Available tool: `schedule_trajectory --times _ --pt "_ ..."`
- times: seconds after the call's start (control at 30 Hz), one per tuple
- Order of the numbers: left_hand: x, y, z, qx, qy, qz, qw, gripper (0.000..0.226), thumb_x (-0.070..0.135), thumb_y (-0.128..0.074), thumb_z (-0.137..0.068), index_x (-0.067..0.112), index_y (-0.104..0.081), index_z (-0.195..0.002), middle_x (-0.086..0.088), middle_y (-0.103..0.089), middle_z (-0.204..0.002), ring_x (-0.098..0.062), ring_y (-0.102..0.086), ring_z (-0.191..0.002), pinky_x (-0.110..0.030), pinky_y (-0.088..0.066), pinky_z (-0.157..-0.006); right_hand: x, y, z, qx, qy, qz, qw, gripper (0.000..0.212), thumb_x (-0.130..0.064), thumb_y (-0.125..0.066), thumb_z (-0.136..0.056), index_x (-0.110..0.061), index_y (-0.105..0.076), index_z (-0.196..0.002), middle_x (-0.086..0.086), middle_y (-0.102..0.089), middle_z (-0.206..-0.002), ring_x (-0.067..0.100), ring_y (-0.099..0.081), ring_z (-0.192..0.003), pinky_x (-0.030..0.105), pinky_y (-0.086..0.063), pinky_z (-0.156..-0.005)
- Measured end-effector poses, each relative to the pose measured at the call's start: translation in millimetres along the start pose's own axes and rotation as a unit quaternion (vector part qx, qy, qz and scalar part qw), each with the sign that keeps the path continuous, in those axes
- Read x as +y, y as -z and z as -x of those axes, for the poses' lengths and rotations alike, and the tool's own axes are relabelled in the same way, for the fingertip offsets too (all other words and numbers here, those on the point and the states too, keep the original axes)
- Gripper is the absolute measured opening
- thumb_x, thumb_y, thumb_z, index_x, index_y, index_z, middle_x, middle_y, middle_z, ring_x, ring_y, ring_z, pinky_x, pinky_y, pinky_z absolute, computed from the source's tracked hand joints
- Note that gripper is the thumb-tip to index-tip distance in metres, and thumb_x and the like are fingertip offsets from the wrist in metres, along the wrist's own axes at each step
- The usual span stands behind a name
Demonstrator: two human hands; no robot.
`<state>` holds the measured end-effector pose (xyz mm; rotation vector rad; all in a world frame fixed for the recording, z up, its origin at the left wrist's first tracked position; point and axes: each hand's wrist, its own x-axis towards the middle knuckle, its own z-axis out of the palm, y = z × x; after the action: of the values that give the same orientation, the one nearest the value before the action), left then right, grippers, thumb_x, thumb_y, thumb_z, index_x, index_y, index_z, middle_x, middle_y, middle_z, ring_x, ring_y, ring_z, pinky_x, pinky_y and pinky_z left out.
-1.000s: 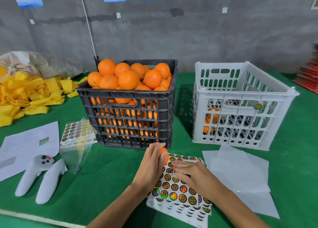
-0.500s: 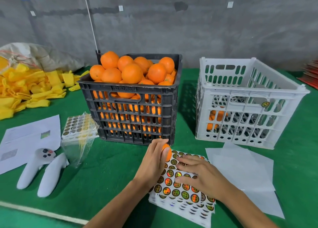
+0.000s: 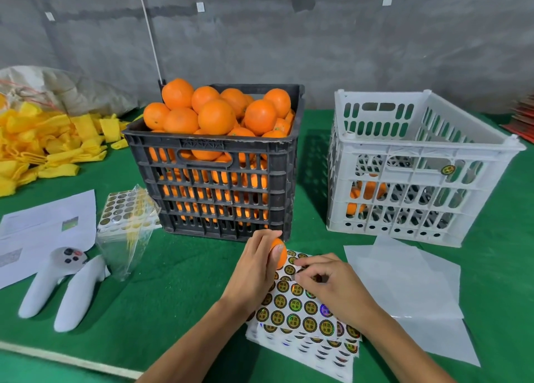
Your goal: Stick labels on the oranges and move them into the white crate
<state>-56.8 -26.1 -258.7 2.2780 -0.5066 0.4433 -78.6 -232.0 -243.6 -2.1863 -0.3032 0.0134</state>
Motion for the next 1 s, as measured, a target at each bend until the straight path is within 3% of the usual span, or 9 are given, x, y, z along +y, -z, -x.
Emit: schedule_trajectory --times 0.3,0.47,0.53,0.63,0.77,0.83,0.93,1.0 --pt "-4.0 0.1 -2.3 0.005 -0.007 0.005 1.0 0.034 0.036 -0.036 -0.114 0.021 -0.052 -0.14 0.014 -0.046 -0.132 -0.007 -0.053 -0.121 -0.029 -0.046 -0.101 -7.8 -4.1 -10.3 -0.008 -0.088 -0.093 0.992 0.019 -0.023 -0.075 -0.089 -0.025 -0.083 -0.072 -0.027 -0.07 -0.108 -0.008 -0.062 -0.102 0.03 -0.049 -0.1" --pt "-3.9 2.8 -4.8 -0.007 -0.016 0.009 1.0 0.035 0.036 -0.036 -0.114 0.021 -0.053 -0.141 0.013 -0.047 -0.133 -0.005 -0.052 -0.122 -0.027 -0.046 -0.103 -14.0 2.0 -11.2 0.044 -0.156 -0.196 0.967 0.021 -0.025 -0.07 -0.094 -0.025 -0.084 -0.078 -0.018 -0.077 -0.096 0.0 -0.072 -0.09 0.024 -0.055 -0.085" --pt "-1.8 4.3 -6.3 0.0 -0.02 0.017 1.0 0.036 0.038 -0.035 -0.114 0.023 -0.053 -0.14 0.015 -0.047 -0.133 -0.002 -0.052 -0.124 -0.023 -0.044 -0.104 -17.7 2.0 -12.3 0.12 -0.162 -0.225 0.953 0.022 -0.029 -0.069 -0.096 -0.023 -0.083 -0.08 -0.011 -0.079 -0.086 0.008 -0.075 -0.084 0.027 -0.057 -0.079" --pt "10.0 4.4 -11.8 0.043 0.005 0.078 0.996 0.039 0.044 -0.036 -0.112 0.025 -0.056 -0.139 0.016 -0.052 -0.134 -0.003 -0.054 -0.126 -0.017 -0.043 -0.103 -25.9 -1.0 -12.0 0.277 -0.057 -0.16 0.946 0.017 -0.03 -0.067 -0.098 -0.029 -0.078 -0.084 -0.017 -0.073 -0.092 0.001 -0.068 -0.09 0.017 -0.05 -0.078" --pt "35.0 -0.4 -21.5 0.078 0.102 0.214 0.968 0.038 0.047 -0.041 -0.107 0.031 -0.066 -0.13 0.017 -0.066 -0.127 -0.002 -0.061 -0.12 -0.017 -0.049 -0.098 -32.5 -1.7 -9.6 0.366 0.085 0.022 0.926 0.012 -0.031 -0.064 -0.099 -0.027 -0.075 -0.098 -0.022 -0.065 -0.105 0.002 -0.06 -0.103 0.019 -0.045 -0.089" --pt "45.5 -2.6 -28.9 0.069 0.14 0.286 0.945 0.036 0.045 -0.042 -0.109 0.031 -0.071 -0.125 0.012 -0.071 -0.121 -0.005 -0.066 -0.113 -0.021 -0.054 -0.092 -28.7 -4.8 -10.0 0.373 0.159 0.123 0.906 0.008 -0.025 -0.068 -0.098 -0.025 -0.075 -0.1 -0.018 -0.065 -0.107 0.003 -0.057 -0.101 0.023 -0.043 -0.089" --pt "60.2 -5.6 -39.4 0.062 0.208 0.366 0.905 0.037 0.034 -0.04 -0.113 0.022 -0.074 -0.117 -0.006 -0.075 -0.11 -0.02 -0.072 -0.099 -0.022 -0.058 -0.079 -23.7 -8.6 -8.6 0.353 0.205 0.165 0.898 0.012 -0.024 -0.067 -0.099 -0.024 -0.076 -0.107 -0.015 -0.065 -0.114 0.005 -0.058 -0.103 0.023 -0.045 -0.091" --pt "70.8 -9.3 -43.0 0.052 0.253 0.395 0.882 0.045 0.039 -0.037 -0.113 0.015 -0.076 -0.111 -0.013 -0.077 -0.102 -0.025 -0.074 -0.095 -0.024 -0.058 -0.076 -23.3 -5.1 -9.1 0.354 0.227 0.191 0.887 0.018 -0.028 -0.064 -0.099 -0.023 -0.076 -0.112 -0.014 -0.066 -0.119 0.007 -0.059 -0.105 0.025 -0.048 -0.092"
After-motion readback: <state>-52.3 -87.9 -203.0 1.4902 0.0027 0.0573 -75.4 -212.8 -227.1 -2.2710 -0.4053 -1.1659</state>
